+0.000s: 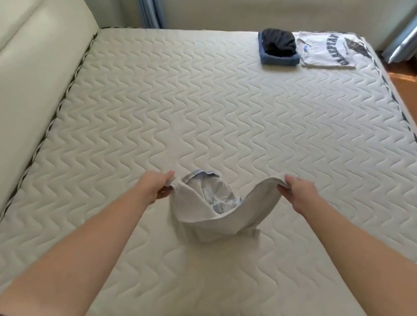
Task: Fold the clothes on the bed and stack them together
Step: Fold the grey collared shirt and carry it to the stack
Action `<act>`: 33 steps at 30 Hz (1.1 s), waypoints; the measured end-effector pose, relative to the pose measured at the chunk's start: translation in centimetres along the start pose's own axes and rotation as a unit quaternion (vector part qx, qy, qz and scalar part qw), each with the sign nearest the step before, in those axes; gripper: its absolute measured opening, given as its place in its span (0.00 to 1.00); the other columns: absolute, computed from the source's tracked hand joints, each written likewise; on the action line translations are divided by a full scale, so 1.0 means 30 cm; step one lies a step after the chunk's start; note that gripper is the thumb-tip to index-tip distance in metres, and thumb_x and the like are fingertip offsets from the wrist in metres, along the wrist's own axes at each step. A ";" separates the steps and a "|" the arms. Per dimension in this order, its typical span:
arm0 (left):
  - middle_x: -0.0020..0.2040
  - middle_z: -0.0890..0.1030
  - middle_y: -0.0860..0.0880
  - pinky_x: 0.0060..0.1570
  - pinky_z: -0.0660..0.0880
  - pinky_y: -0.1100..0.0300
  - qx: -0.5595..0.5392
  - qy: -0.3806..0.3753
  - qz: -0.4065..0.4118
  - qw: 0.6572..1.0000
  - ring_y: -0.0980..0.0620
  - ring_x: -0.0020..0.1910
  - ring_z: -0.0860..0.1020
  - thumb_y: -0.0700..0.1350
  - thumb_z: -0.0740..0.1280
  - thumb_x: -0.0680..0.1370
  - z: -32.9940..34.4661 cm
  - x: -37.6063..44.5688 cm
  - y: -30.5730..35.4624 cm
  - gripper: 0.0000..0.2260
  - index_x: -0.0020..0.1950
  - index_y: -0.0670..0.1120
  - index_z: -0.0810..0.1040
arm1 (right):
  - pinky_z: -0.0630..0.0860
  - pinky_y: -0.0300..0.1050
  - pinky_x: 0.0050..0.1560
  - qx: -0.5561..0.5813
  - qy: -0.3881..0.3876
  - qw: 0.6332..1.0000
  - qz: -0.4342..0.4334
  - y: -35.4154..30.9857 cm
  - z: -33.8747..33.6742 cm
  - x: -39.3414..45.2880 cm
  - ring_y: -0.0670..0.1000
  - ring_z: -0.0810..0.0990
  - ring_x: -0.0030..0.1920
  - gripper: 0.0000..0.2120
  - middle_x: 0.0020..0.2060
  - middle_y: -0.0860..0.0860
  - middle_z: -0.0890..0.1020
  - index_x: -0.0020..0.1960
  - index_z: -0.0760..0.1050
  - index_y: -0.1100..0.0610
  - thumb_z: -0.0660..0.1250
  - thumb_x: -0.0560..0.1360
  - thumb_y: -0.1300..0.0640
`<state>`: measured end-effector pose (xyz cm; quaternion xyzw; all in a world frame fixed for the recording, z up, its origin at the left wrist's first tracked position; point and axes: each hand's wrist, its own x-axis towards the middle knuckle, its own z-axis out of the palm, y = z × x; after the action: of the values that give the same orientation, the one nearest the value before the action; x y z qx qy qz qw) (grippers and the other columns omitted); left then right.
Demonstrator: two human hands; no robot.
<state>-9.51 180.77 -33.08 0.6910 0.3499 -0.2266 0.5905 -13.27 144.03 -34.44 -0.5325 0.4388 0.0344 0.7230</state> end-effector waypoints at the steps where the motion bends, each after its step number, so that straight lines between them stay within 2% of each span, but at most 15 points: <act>1: 0.34 0.76 0.45 0.19 0.71 0.66 -0.004 0.008 0.027 1.000 0.52 0.25 0.75 0.48 0.70 0.79 0.004 0.004 0.116 0.12 0.39 0.43 0.75 | 0.81 0.39 0.30 0.022 -0.003 1.000 -0.017 -0.102 0.040 0.010 0.50 0.78 0.38 0.08 0.40 0.57 0.76 0.41 0.72 0.61 0.65 0.78 0.66; 4: 0.37 0.78 0.44 0.19 0.72 0.65 -0.046 0.042 0.097 0.993 0.51 0.28 0.76 0.53 0.71 0.78 -0.009 -0.010 0.472 0.15 0.43 0.42 0.75 | 0.82 0.41 0.33 0.037 -0.032 0.996 -0.075 -0.415 0.145 0.024 0.50 0.79 0.39 0.07 0.42 0.55 0.78 0.41 0.74 0.59 0.66 0.78 0.66; 6: 0.41 0.79 0.44 0.24 0.76 0.62 -0.066 0.064 0.141 0.986 0.51 0.30 0.77 0.55 0.71 0.76 -0.035 -0.042 0.706 0.17 0.48 0.40 0.76 | 0.82 0.41 0.33 0.062 -0.044 0.991 -0.113 -0.623 0.197 0.018 0.51 0.80 0.40 0.07 0.41 0.56 0.79 0.41 0.76 0.59 0.67 0.76 0.68; 8: 0.42 0.80 0.45 0.27 0.77 0.62 -0.112 0.060 0.181 0.975 0.53 0.28 0.79 0.53 0.70 0.77 -0.077 -0.089 0.916 0.14 0.48 0.41 0.76 | 0.82 0.41 0.37 0.072 -0.051 0.981 -0.174 -0.821 0.229 -0.001 0.50 0.80 0.41 0.08 0.44 0.56 0.79 0.42 0.75 0.58 0.66 0.77 0.68; 10: 0.37 0.79 0.46 0.22 0.74 0.65 -0.171 0.030 0.217 0.961 0.56 0.21 0.78 0.46 0.66 0.81 -0.126 -0.144 1.095 0.09 0.44 0.44 0.73 | 0.82 0.40 0.43 0.057 -0.065 0.968 -0.236 -1.000 0.234 -0.037 0.49 0.79 0.45 0.07 0.48 0.54 0.77 0.44 0.71 0.55 0.63 0.79 0.65; 11: 0.32 0.79 0.47 0.21 0.73 0.66 -0.188 0.022 0.232 0.954 0.57 0.19 0.77 0.43 0.63 0.83 -0.153 -0.172 1.169 0.09 0.42 0.44 0.72 | 0.81 0.38 0.43 0.062 -0.067 0.963 -0.255 -1.083 0.225 -0.058 0.48 0.80 0.46 0.07 0.48 0.53 0.77 0.45 0.70 0.55 0.62 0.80 0.63; 14: 0.24 0.77 0.47 0.19 0.70 0.69 -0.190 0.020 0.258 0.947 0.58 0.17 0.74 0.37 0.56 0.83 -0.237 -0.255 1.324 0.13 0.40 0.43 0.71 | 0.79 0.35 0.38 0.112 -0.067 0.951 -0.280 -1.285 0.172 -0.134 0.48 0.79 0.46 0.07 0.39 0.51 0.82 0.45 0.69 0.56 0.62 0.81 0.62; 16: 0.20 0.75 0.48 0.16 0.65 0.69 -0.171 0.014 0.272 0.947 0.58 0.14 0.69 0.36 0.53 0.83 -0.276 -0.294 1.363 0.14 0.38 0.42 0.68 | 0.79 0.36 0.34 0.167 -0.063 0.942 -0.283 -1.364 0.132 -0.180 0.48 0.81 0.42 0.06 0.40 0.53 0.80 0.44 0.72 0.59 0.64 0.80 0.64; 18: 0.18 0.73 0.49 0.14 0.62 0.69 -0.150 0.013 0.281 0.948 0.59 0.13 0.66 0.39 0.51 0.85 -0.284 -0.317 1.350 0.15 0.38 0.44 0.66 | 0.79 0.35 0.34 0.153 -0.064 0.941 -0.294 -1.386 0.094 -0.205 0.46 0.81 0.39 0.06 0.42 0.52 0.79 0.44 0.73 0.58 0.65 0.79 0.62; 20: 0.18 0.75 0.49 0.15 0.64 0.70 -0.145 0.042 0.277 0.949 0.60 0.14 0.71 0.44 0.55 0.85 -0.269 -0.310 1.287 0.14 0.40 0.45 0.67 | 0.80 0.35 0.35 0.128 -0.067 0.950 -0.276 -1.350 0.058 -0.194 0.46 0.82 0.38 0.05 0.42 0.52 0.80 0.44 0.73 0.58 0.66 0.79 0.61; 23: 0.21 0.77 0.47 0.16 0.67 0.71 -0.133 0.068 0.251 0.956 0.59 0.16 0.74 0.49 0.61 0.83 -0.221 -0.230 1.118 0.13 0.42 0.44 0.70 | 0.80 0.37 0.31 0.119 -0.047 0.969 -0.213 -1.209 0.000 -0.127 0.46 0.83 0.31 0.05 0.35 0.53 0.83 0.44 0.74 0.60 0.67 0.79 0.62; 25: 0.24 0.79 0.45 0.17 0.70 0.69 -0.116 0.069 0.212 0.968 0.58 0.17 0.75 0.49 0.64 0.82 -0.182 -0.148 0.962 0.13 0.42 0.42 0.71 | 0.78 0.36 0.28 0.125 -0.032 0.977 -0.169 -1.064 -0.039 -0.062 0.45 0.82 0.27 0.04 0.28 0.51 0.83 0.45 0.73 0.60 0.67 0.79 0.63; 28: 0.22 0.79 0.46 0.18 0.73 0.66 -0.088 0.055 0.137 0.985 0.56 0.18 0.77 0.48 0.66 0.81 -0.129 -0.007 0.683 0.14 0.42 0.38 0.73 | 0.78 0.38 0.25 0.092 0.027 0.991 -0.096 -0.788 -0.112 0.060 0.47 0.81 0.27 0.06 0.30 0.53 0.82 0.43 0.74 0.60 0.70 0.76 0.62; 30: 0.23 0.79 0.46 0.18 0.73 0.65 -0.069 0.052 0.081 0.993 0.56 0.19 0.77 0.45 0.65 0.82 -0.099 0.092 0.474 0.12 0.43 0.38 0.73 | 0.77 0.38 0.23 0.074 0.051 0.995 -0.047 -0.579 -0.173 0.145 0.46 0.80 0.24 0.07 0.27 0.52 0.82 0.41 0.74 0.59 0.70 0.76 0.62; 33: 0.31 0.79 0.43 0.19 0.74 0.66 -0.047 0.057 -0.001 0.997 0.53 0.24 0.78 0.42 0.65 0.82 -0.072 0.219 0.134 0.10 0.42 0.41 0.73 | 0.76 0.38 0.22 0.068 0.088 0.993 0.025 -0.253 -0.274 0.249 0.48 0.81 0.25 0.06 0.30 0.54 0.82 0.43 0.74 0.59 0.68 0.78 0.62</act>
<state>-2.42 184.07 -34.76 0.6740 0.3935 -0.1706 0.6014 -9.69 131.05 -34.23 -0.4724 0.5153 -0.0247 0.7146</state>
